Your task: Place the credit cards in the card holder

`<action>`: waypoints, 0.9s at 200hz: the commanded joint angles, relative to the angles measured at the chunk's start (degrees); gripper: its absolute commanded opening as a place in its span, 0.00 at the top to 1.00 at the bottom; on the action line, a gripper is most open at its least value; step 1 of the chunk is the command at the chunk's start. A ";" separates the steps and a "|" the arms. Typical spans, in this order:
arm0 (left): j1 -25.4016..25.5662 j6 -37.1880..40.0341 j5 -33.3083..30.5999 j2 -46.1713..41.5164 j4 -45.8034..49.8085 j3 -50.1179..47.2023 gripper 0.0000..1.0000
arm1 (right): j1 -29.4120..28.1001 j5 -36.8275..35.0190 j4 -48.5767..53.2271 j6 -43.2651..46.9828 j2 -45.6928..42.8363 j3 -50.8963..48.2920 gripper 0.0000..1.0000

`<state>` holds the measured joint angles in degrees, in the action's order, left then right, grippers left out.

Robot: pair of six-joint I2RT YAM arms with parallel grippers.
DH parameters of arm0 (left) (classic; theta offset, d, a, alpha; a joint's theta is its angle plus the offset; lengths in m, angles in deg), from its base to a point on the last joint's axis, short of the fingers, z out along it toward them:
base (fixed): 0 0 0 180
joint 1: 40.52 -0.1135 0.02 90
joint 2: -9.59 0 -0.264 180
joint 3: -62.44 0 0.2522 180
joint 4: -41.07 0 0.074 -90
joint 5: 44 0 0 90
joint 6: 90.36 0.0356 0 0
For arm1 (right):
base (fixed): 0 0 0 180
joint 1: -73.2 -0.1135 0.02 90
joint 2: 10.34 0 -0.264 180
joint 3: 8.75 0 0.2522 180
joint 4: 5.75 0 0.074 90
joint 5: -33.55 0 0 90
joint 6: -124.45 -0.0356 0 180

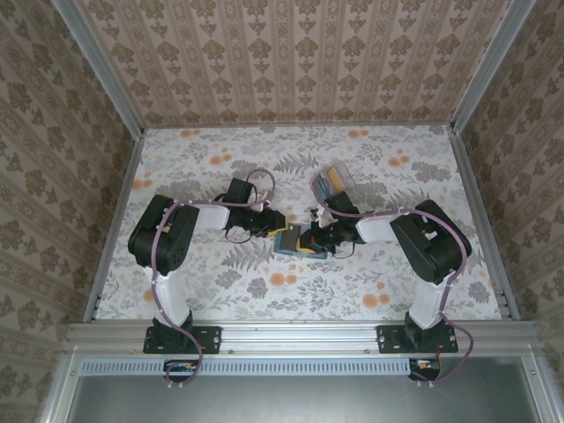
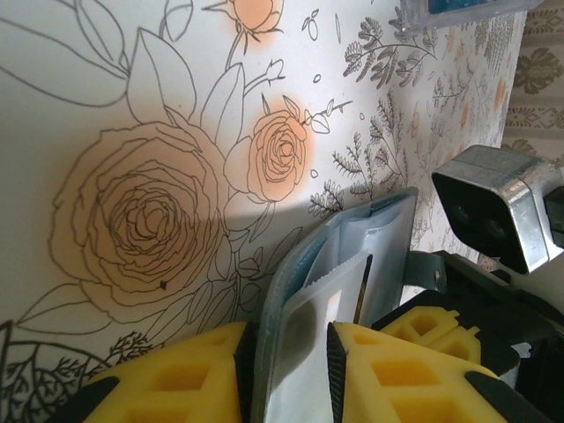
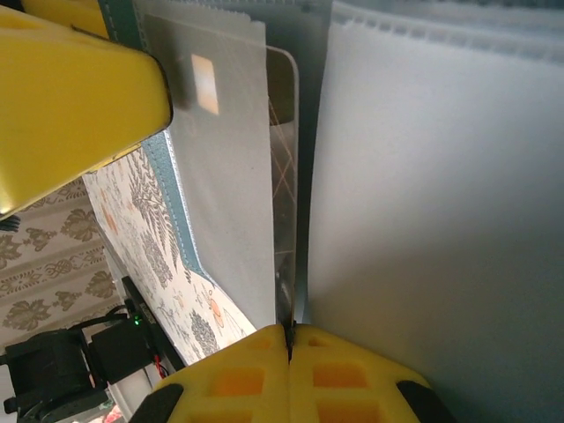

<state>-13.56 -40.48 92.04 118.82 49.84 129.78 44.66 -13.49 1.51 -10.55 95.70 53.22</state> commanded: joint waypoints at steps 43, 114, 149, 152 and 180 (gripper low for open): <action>-0.42 -1.87 1.23 0.46 -2.39 -0.76 0.72 | -1.00 0.96 2.80 2.72 1.71 3.02 1.00; -2.52 -1.72 1.15 0.04 -2.19 -0.85 0.97 | -0.48 -4.80 10.08 5.82 -5.75 1.81 0.64; -2.88 -2.02 0.71 -0.25 -2.65 -1.06 0.97 | 1.38 -10.20 19.01 8.89 -12.36 2.36 0.61; -2.88 -2.19 0.72 -0.25 -2.77 -1.09 0.97 | 1.64 -10.78 19.56 9.04 -12.77 2.48 0.61; -2.88 -1.99 0.37 -0.42 -2.34 -0.66 0.95 | 2.53 -18.02 26.50 10.76 -14.21 6.25 0.59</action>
<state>-16.29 -42.40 92.68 118.99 47.44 129.45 46.54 -23.39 18.43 -2.85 82.78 56.12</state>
